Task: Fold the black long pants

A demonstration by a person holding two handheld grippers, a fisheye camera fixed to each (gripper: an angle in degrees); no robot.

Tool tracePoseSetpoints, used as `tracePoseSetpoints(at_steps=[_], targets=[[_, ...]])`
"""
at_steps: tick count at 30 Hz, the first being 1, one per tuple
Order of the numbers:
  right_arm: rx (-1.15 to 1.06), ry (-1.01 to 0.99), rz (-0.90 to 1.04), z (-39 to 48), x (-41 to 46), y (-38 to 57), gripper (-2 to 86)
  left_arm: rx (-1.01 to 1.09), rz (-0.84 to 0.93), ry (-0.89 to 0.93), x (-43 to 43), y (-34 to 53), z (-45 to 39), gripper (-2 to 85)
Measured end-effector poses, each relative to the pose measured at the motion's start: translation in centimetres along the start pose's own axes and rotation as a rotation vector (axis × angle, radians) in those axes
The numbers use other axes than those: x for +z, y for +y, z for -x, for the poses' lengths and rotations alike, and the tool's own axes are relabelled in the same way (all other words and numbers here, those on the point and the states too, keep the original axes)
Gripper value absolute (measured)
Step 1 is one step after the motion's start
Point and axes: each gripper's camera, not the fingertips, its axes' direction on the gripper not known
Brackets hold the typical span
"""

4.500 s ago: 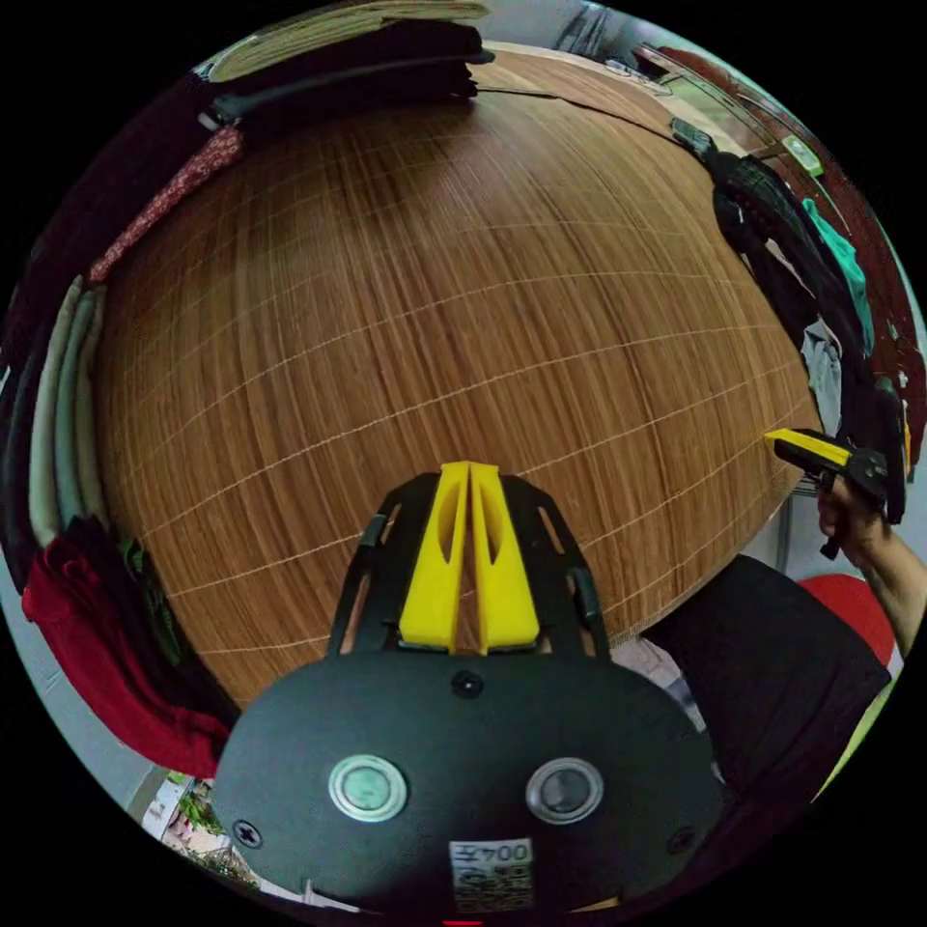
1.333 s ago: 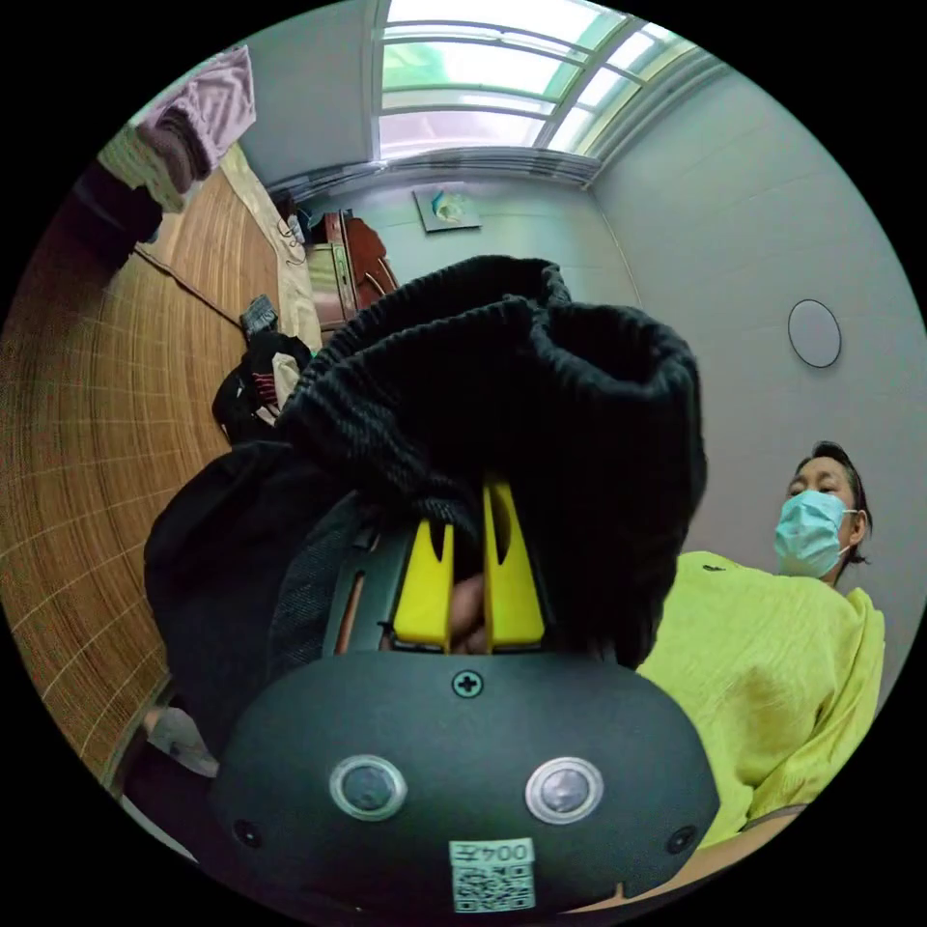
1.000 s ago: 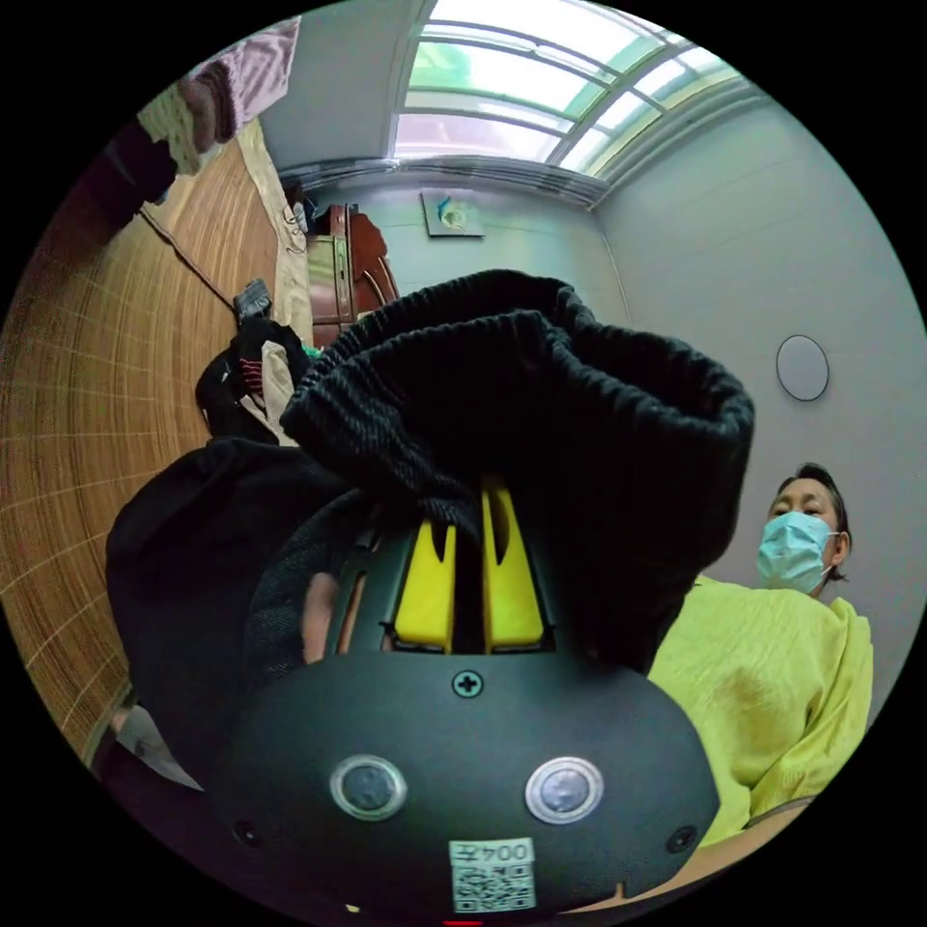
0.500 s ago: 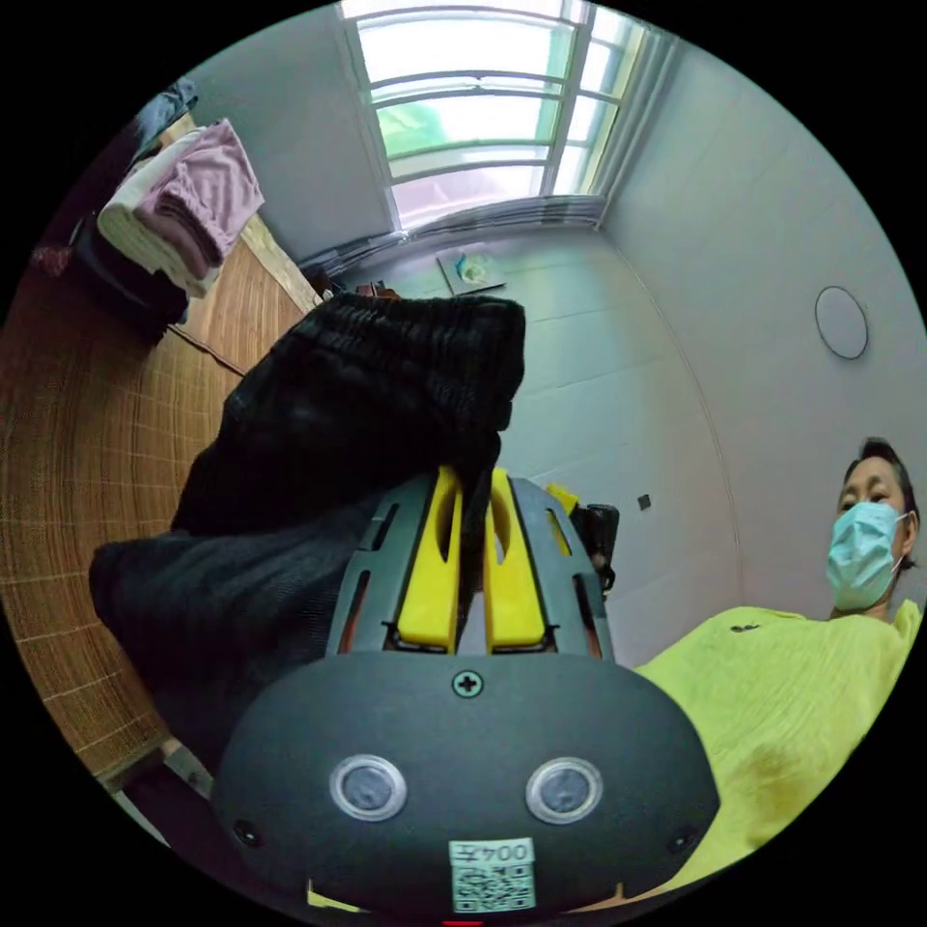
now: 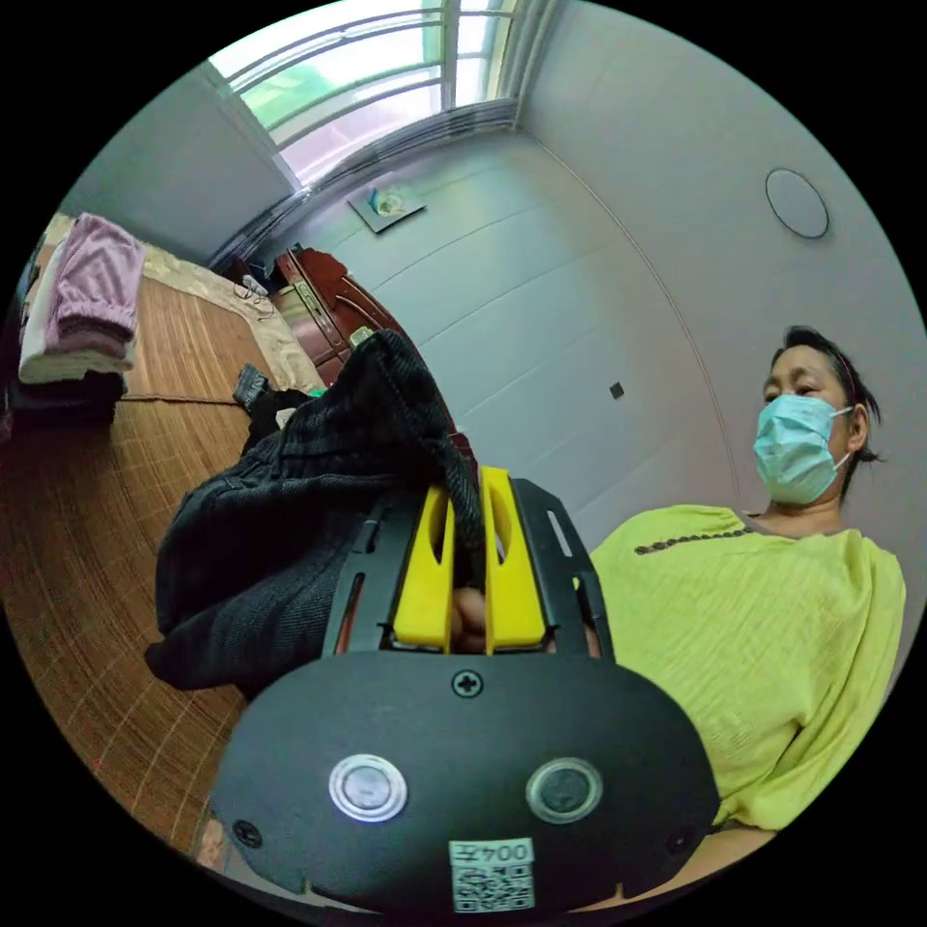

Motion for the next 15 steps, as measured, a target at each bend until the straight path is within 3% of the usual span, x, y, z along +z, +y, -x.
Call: tracePoseSetpoints(at_steps=[9, 12, 15], targets=[[-0.129, -0.238, -0.077, -1.2, -5.0, -0.8, 27.7, 0.150, 0.081, 0.154, 0.4, 10.9, -8.1, 5.3], [-0.257, -0.326, -0.061, 0.1, -8.6, -1.3, 25.2, 0.232, 0.160, 0.143, 0.4, 14.5, -10.9, 5.5], [-0.394, -0.409, 0.018, 2.6, -11.1, -1.6, 17.3, 0.261, 0.197, 0.138, 0.6, 18.8, -12.0, 5.7]])
